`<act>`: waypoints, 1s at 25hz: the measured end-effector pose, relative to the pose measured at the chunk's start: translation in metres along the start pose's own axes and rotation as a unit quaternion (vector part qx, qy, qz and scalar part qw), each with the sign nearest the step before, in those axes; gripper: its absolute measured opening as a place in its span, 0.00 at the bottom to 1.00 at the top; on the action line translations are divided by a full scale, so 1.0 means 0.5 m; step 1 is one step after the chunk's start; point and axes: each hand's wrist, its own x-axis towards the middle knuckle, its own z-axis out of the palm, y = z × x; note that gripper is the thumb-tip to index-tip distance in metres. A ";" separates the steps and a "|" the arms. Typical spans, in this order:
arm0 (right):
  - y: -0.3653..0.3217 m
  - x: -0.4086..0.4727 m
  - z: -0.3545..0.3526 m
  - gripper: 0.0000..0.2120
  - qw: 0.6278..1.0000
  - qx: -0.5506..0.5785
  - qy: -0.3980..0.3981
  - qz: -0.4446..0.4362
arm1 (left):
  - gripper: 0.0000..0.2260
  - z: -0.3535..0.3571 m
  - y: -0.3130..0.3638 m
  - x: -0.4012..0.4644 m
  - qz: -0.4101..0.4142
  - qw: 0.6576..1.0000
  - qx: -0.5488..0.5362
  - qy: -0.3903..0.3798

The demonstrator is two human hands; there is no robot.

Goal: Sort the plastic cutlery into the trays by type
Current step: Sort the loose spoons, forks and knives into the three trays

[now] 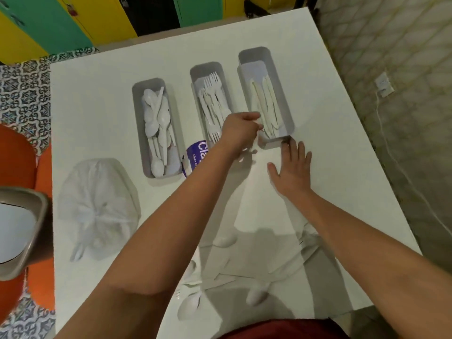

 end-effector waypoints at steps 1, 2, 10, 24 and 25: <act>0.001 -0.002 0.001 0.35 1.000 0.001 0.005 -0.001 | 0.20 0.017 0.007 0.013 0.003 1.000 0.009 0.009; 0.002 -0.003 0.000 0.36 1.000 0.002 0.011 -0.002 | 0.20 0.033 0.014 0.027 0.008 1.000 0.018 0.016; 0.009 0.002 -0.004 0.36 1.000 0.003 0.001 -0.001 | 0.19 0.083 0.063 0.111 0.106 0.981 0.161 0.031; 0.027 -0.015 -0.020 0.27 0.998 0.049 0.012 -0.029 | 0.12 -0.007 -0.121 -0.071 0.062 0.989 0.127 0.046; 0.028 -0.026 -0.023 0.23 0.998 0.047 0.011 -0.034 | 0.12 -0.026 -0.140 -0.085 0.060 0.988 0.137 0.047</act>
